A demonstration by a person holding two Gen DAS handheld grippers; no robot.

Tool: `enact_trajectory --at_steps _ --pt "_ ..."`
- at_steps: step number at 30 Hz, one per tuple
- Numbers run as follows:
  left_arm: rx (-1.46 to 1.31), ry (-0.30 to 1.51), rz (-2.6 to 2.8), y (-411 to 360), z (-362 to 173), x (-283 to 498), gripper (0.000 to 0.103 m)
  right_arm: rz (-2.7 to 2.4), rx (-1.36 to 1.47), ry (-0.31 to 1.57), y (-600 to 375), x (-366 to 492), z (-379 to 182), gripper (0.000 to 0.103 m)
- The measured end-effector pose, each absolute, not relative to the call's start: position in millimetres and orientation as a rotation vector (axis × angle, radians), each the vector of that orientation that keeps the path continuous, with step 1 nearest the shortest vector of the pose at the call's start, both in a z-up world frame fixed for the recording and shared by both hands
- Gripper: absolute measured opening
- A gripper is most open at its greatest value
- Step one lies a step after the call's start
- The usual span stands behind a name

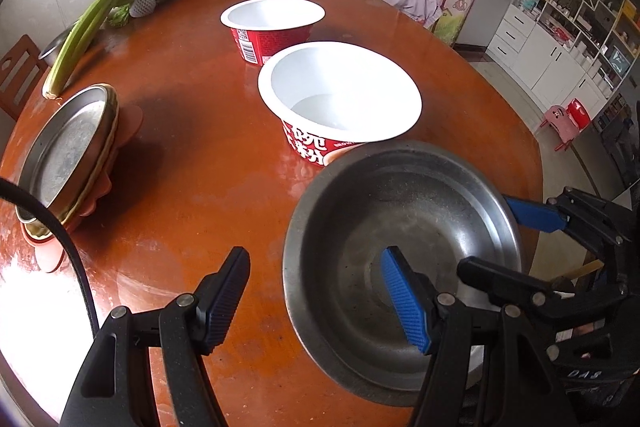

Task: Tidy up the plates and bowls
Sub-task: 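Close the right tool on the rim of the deep steel bowl, then lift the steel bowl with the right tool and carry it toward the plate stack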

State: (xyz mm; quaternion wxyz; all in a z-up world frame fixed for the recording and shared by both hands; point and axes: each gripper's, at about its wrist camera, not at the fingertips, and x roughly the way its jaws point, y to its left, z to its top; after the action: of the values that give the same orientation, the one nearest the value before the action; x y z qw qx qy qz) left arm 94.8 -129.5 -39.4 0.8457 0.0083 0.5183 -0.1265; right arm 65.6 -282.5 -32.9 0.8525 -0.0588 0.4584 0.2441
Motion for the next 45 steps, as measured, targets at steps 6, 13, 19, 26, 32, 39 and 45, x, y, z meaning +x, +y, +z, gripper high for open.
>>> enact_trajectory --at_steps 6,13,19,26,32,39,45 --pt "-0.036 1.118 -0.329 -130.1 -44.9 97.6 0.066 0.545 -0.142 0.956 -272.7 63.1 -33.1 0.06" --pt "-0.048 1.116 -0.313 -124.3 -43.3 96.5 0.065 0.538 -0.154 0.959 -265.5 63.0 -31.8 0.06" --pt "-0.075 1.112 -0.275 -109.3 -40.3 93.1 0.065 0.564 -0.166 0.95 -251.4 61.8 -27.1 0.061" --pt "-0.107 1.104 -0.217 -82.6 -39.5 87.1 0.065 0.624 -0.184 0.953 -223.7 66.6 -27.3 0.061" --pt "-0.109 1.109 -0.161 -64.5 -40.8 87.7 0.065 0.654 -0.205 0.966 -200.9 70.0 -31.0 0.062" --pt "-0.117 1.111 -0.149 -50.2 -43.2 89.6 0.065 0.661 -0.228 0.976 -182.1 75.8 -33.7 0.062" --pt "-0.105 1.112 -0.159 -49.1 -43.9 96.8 0.065 0.649 -0.231 0.989 -178.6 80.8 -35.2 0.062"
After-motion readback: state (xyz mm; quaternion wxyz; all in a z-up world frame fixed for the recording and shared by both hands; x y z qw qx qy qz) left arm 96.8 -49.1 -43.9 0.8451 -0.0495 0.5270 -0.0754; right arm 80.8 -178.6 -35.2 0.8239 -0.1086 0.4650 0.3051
